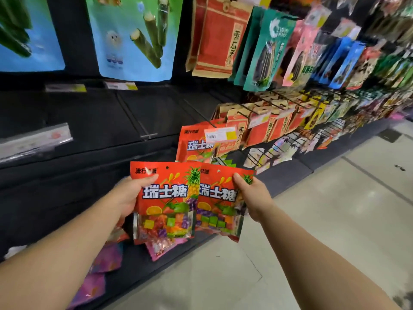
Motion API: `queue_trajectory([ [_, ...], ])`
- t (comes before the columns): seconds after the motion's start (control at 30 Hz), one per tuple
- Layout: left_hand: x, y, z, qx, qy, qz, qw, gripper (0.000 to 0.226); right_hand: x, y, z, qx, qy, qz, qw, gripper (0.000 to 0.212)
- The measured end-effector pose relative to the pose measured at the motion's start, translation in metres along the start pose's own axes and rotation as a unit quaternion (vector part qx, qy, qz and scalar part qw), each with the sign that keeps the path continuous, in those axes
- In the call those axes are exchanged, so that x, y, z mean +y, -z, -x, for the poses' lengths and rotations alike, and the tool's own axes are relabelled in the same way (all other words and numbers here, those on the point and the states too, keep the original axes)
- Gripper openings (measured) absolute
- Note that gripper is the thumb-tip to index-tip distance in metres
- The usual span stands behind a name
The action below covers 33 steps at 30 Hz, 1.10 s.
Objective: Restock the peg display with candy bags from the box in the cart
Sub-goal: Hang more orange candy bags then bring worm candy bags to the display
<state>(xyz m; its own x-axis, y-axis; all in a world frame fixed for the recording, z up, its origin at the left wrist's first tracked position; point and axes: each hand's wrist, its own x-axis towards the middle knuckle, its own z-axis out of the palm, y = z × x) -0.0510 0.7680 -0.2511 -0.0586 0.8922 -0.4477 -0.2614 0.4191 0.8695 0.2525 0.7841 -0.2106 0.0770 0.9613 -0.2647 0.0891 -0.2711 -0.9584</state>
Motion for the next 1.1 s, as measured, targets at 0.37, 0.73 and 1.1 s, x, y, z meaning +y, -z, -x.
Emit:
queue_trajectory([
  [0.37,0.003,-0.01,-0.022,0.108,-0.029,0.049,0.993,0.041,-0.005,-0.007,-0.101,-0.129,-0.024,-0.019,0.991,0.031],
  [0.73,-0.007,-0.059,-0.022,0.228,-0.054,0.115,0.965,0.071,-0.048,0.004,-0.177,-0.251,0.014,0.025,0.967,0.067],
  [1.1,-0.008,-0.092,-0.012,0.283,-0.079,0.136,0.946,0.064,-0.059,0.0,-0.202,-0.286,0.03,0.053,0.956,0.064],
])
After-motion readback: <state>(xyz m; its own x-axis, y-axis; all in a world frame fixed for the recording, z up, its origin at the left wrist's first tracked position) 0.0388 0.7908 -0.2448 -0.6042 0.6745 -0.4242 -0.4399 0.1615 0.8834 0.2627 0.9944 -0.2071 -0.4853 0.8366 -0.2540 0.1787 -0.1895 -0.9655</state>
